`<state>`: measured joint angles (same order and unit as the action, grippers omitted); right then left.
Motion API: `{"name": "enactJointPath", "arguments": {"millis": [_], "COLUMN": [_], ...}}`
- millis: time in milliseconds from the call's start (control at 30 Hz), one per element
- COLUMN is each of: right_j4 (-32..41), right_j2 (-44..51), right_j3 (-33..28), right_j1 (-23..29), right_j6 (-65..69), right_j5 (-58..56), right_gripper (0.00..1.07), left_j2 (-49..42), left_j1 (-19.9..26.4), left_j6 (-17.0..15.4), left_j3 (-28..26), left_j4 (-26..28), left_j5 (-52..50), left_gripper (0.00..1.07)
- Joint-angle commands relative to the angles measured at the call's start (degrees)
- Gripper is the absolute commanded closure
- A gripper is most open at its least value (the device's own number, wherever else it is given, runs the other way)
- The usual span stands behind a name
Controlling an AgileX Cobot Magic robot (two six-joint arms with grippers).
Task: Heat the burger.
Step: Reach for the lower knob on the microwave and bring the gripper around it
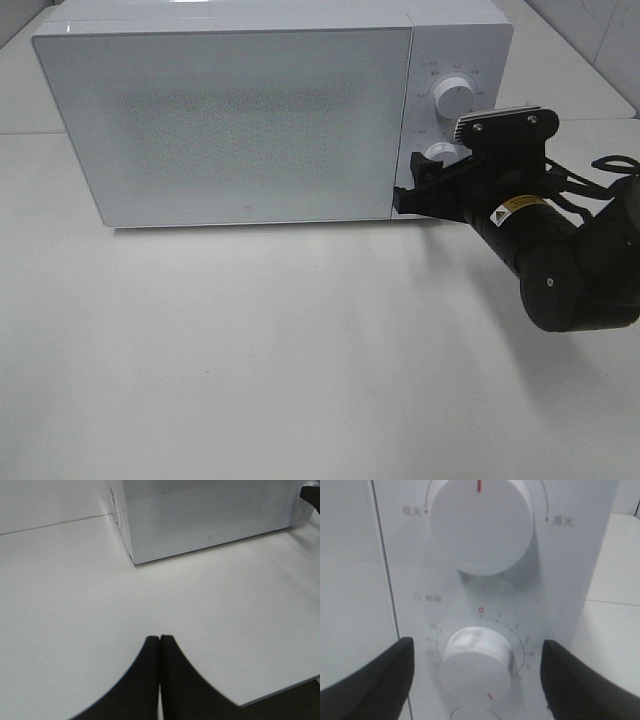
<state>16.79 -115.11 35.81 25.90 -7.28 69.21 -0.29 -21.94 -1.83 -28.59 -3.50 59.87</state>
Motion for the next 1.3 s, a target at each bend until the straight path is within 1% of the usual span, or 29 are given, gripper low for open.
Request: {"name": "enactJointPath", "arguments": {"millis": [33, 133, 367, 600, 1133, 1300], "right_j4": [-0.1, 1.3, 1.1, 1.1, 1.1, 1.1], "right_j2": [0.2, 0.2, 0.2, 0.2, 0.2, 0.2], "right_j3": [1.4, 1.8, 2.1, 2.1, 2.1, 2.1], "right_j1": [0.1, 0.1, 0.1, 0.1, 0.1, 0.1], "right_j6": [-1.3, -1.3, -1.3, -1.3, -1.3, -1.3], "right_j5": [0.6, 0.2, -1.1, -2.6, -4.7, -4.9], "right_gripper": [0.37, 0.37, 0.39, 0.45, 0.45, 0.5], "left_j2": [-1.0, -1.0, -1.0, -1.0, -1.0, -1.0], "left_j1": [0.2, 0.2, 0.2, 0.2, 0.2, 0.2], "left_j6": [0.1, 0.1, 0.1, 0.1, 0.1, 0.1], "left_j3": [0.2, 0.2, 0.2, 0.2, 0.2, 0.2], "left_j4": [0.5, 0.5, 0.5, 0.5, 0.5, 0.5], "left_j5": [-0.6, -0.6, -0.6, -0.6, -0.6, -0.6], "left_gripper": [1.07, 1.07, 1.07, 1.07, 1.07, 1.07]}}
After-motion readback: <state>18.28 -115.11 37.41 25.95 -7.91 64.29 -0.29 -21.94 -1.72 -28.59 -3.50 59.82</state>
